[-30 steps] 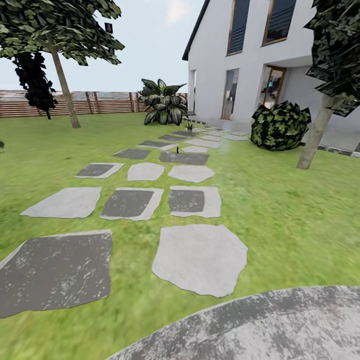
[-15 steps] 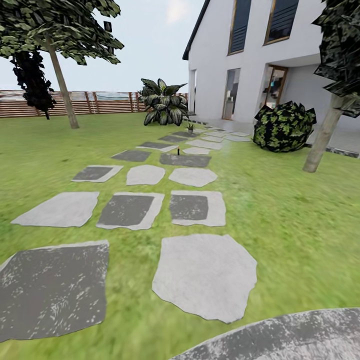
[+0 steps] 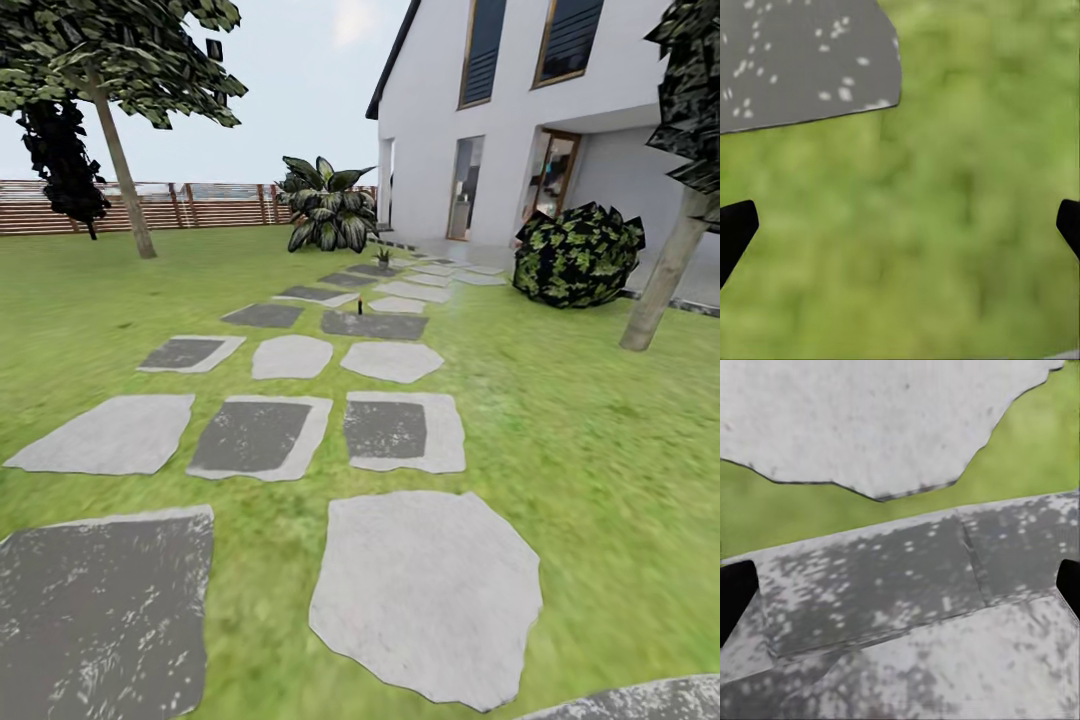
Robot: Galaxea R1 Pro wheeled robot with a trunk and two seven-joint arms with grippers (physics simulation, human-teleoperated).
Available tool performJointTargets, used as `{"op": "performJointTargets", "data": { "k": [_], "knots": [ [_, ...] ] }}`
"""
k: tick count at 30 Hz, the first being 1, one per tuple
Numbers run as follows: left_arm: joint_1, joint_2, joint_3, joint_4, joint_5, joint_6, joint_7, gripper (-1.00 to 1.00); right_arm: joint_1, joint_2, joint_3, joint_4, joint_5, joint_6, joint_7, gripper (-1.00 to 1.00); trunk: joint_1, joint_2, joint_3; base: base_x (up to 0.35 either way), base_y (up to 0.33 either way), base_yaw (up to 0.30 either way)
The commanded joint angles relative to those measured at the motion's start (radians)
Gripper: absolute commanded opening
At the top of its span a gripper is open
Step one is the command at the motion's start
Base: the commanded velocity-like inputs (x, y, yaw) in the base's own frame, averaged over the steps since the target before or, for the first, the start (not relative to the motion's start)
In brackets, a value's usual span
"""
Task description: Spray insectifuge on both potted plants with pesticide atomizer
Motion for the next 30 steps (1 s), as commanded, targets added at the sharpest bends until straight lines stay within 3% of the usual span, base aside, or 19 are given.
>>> {"op": "performJointTargets", "data": {
  "k": [1,9,30],
  "knots": [
    [-0.001,0.000,-0.001,0.001,-0.001,-0.003,0.002,1.00,0.000,0.000,0.000,0.000,0.000,-0.003,0.000,1.00,0.000,0.000,-0.001,0.333,0.072,0.000],
    [-0.001,0.000,-0.029,0.001,-0.001,-0.002,0.002,1.00,0.000,0.000,0.001,0.000,0.000,-0.003,0.000,1.00,0.000,0.000,-0.001,0.334,0.022,0.000],
    [-0.001,0.001,-0.031,0.001,-0.001,-0.002,0.002,1.00,0.000,0.000,0.002,0.000,0.000,-0.003,0.000,1.00,0.000,0.000,-0.001,0.337,0.000,0.000]
  ]
}}
